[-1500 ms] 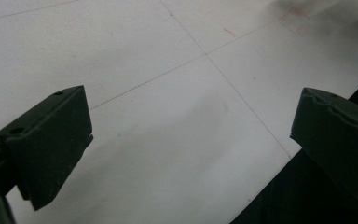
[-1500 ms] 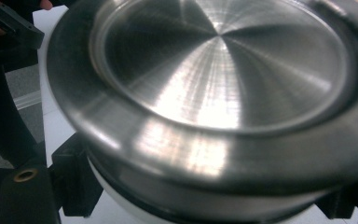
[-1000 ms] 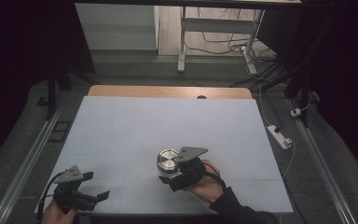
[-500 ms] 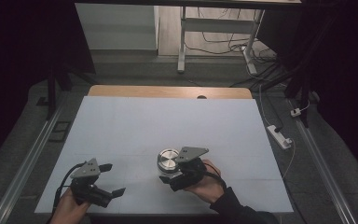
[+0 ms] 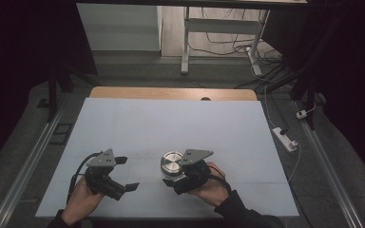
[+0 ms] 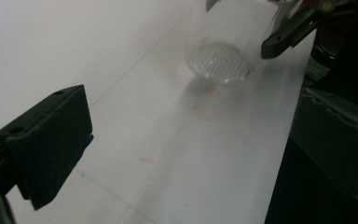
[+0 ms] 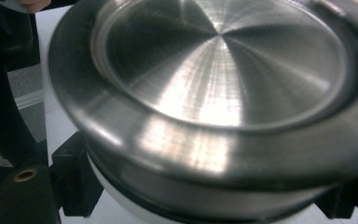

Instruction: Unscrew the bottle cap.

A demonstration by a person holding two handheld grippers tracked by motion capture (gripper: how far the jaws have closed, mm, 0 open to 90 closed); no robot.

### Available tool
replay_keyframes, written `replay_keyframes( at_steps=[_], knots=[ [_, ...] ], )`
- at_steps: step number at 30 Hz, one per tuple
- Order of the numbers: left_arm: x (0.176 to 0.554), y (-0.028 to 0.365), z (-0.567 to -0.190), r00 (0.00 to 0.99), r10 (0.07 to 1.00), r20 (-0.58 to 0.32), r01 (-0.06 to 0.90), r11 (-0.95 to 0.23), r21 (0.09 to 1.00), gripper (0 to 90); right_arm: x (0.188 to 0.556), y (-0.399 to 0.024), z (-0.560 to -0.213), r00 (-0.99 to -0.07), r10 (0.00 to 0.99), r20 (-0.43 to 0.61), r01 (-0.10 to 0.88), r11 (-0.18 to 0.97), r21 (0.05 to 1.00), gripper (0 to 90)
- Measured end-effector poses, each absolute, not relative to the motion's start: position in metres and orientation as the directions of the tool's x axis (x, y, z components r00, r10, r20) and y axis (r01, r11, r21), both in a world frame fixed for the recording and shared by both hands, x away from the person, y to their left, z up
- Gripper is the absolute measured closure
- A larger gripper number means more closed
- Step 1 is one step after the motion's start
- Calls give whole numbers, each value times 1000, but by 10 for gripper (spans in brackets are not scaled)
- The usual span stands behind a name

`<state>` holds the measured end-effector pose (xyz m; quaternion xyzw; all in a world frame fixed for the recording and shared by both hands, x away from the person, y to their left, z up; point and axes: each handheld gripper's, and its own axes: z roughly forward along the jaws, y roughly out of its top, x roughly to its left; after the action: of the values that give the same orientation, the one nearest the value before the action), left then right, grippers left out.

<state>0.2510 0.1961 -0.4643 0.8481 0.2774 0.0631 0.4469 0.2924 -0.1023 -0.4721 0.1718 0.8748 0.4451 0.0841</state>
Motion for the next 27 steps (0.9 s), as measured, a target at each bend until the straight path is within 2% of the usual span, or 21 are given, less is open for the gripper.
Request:
replay_keyframes(
  at_steps=[9,20,27],
  knots=[
    [268,179,-452,876,468,-119,360,-468,807,0,294,-103,-473,-932,363,0,215,553,805,144],
    [291,147,-435,961,262,-92,221,-520,825,0,295,-102,-471,-953,303,14,188,556,810,144],
    [302,128,-433,994,87,-67,103,-536,838,30,293,-102,-471,-983,179,29,128,573,809,144]
  ],
)
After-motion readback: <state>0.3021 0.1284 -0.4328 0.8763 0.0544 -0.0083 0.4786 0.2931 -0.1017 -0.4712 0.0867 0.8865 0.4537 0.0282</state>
